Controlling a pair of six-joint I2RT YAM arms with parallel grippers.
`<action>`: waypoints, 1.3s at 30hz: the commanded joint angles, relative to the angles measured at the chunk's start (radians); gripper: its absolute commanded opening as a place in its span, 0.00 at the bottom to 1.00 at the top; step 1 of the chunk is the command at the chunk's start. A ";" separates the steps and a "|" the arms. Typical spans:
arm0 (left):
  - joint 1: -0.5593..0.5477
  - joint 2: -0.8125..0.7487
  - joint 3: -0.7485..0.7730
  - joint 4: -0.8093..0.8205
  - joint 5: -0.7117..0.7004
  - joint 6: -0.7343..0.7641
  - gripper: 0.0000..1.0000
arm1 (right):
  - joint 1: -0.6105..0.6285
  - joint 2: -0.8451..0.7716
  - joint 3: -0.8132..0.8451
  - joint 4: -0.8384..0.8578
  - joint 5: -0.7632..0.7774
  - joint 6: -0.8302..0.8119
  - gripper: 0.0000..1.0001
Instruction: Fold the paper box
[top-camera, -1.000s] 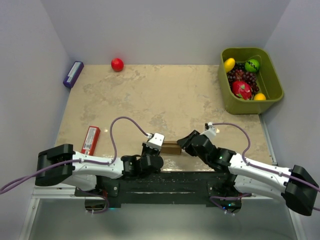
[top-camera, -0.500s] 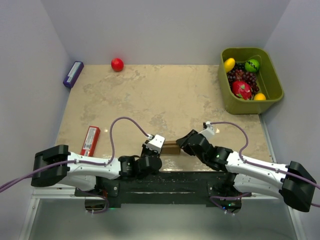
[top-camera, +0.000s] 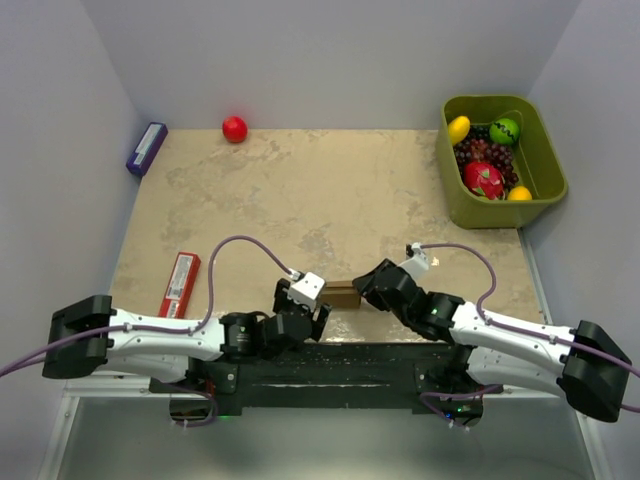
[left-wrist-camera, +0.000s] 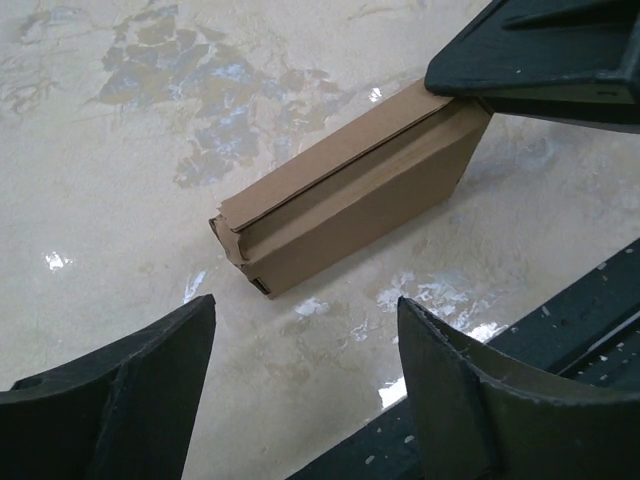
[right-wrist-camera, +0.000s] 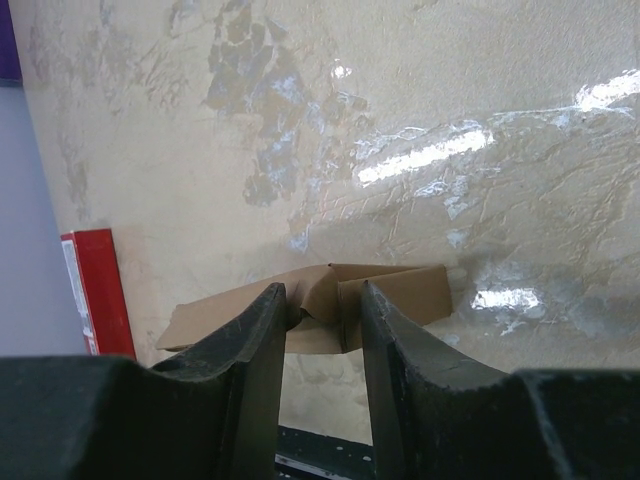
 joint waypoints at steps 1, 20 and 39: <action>-0.006 -0.087 -0.003 -0.015 0.050 -0.050 0.84 | 0.013 0.028 0.004 -0.105 0.021 0.003 0.36; 0.506 -0.214 -0.004 0.043 0.640 -0.265 0.76 | 0.027 0.024 0.011 -0.111 0.030 -0.005 0.36; 0.637 -0.095 -0.164 0.276 0.831 -0.352 0.62 | 0.030 0.030 0.014 -0.102 0.030 -0.011 0.36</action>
